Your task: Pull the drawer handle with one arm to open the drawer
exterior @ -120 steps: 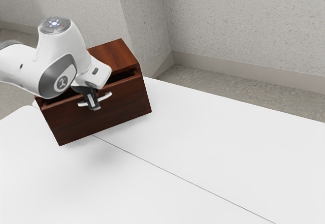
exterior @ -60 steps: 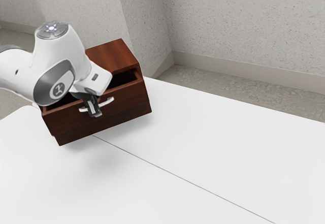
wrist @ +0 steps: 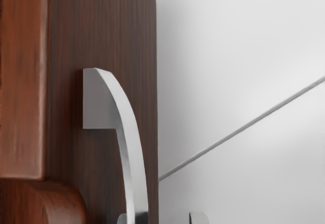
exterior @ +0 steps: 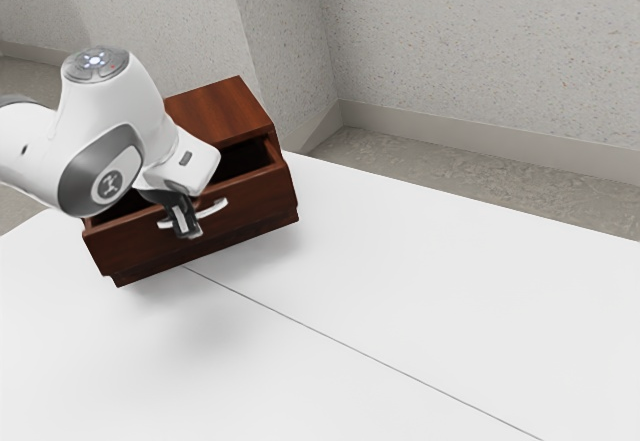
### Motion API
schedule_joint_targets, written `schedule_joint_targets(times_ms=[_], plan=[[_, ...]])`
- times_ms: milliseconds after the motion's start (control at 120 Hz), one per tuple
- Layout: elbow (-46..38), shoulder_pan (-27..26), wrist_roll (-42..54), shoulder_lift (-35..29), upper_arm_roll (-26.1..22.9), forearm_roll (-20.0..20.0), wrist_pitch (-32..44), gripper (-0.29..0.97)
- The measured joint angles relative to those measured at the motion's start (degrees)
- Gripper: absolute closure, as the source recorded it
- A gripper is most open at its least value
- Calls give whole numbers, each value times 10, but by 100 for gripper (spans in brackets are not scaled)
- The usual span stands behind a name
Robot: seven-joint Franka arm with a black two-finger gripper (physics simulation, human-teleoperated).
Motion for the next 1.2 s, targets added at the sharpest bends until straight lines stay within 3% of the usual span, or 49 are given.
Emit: schedule_joint_targets(times_ms=[850, 1042, 1200], plan=[[-50, -3, -2, -68, -10, -5, -1, 71], [19, -2, 9, -99, -48, -6, -53, 34], [65, -2, 22, -121, -66, -20, -165, 16]])
